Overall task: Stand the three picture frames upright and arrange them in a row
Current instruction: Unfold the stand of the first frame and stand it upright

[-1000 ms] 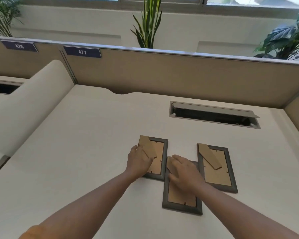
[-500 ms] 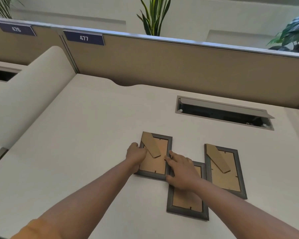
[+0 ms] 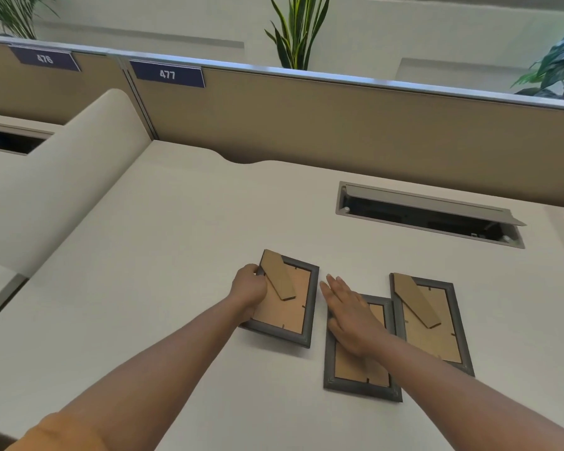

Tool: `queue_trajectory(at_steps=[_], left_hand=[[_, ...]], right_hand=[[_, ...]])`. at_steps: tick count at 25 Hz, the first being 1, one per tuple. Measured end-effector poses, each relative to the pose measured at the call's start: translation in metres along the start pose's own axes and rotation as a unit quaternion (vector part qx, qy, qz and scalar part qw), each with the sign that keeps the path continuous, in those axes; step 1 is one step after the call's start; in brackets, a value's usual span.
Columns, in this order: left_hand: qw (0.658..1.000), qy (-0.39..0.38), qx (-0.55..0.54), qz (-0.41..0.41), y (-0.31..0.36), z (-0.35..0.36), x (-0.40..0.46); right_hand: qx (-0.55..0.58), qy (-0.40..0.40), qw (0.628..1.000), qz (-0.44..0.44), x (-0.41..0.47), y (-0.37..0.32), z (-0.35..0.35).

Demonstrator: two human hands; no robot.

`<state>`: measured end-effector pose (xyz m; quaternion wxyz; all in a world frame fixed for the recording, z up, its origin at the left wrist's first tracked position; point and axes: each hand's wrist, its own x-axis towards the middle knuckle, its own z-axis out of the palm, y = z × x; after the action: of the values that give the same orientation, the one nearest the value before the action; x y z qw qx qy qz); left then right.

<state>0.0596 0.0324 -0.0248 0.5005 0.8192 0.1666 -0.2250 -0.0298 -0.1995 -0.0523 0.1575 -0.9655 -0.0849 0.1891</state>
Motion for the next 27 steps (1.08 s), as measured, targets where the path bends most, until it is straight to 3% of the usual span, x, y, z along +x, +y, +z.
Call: queue_trajectory(at_steps=[4,8,15,19,23,27], left_hand=[[0.998,-0.046,-0.014,-0.030,0.004,-0.013,-0.005],[0.994,-0.090,0.032,-0.052,0.021,-0.021,-0.019],[0.956,-0.160,0.243,-0.025,0.043,-0.043,-0.037],[0.943,-0.204,0.262,-0.006,0.057,-0.055,-0.042],[0.942,-0.240,0.233,-0.026,0.062,-0.062,-0.051],[0.940,-0.259,0.213,-0.060,0.059,-0.070,-0.054]], right_hand=[[-0.042,0.041,0.998,-0.035,0.002,-0.014,-0.010],[-0.015,0.076,0.993,-0.089,0.003,-0.032,-0.012],[0.239,0.079,0.965,-0.081,-0.010,-0.046,-0.011],[0.385,0.064,0.920,-0.041,-0.025,-0.060,-0.015],[0.522,0.019,0.852,-0.019,-0.038,-0.072,-0.025],[0.584,-0.007,0.811,0.043,-0.037,-0.080,-0.021]])
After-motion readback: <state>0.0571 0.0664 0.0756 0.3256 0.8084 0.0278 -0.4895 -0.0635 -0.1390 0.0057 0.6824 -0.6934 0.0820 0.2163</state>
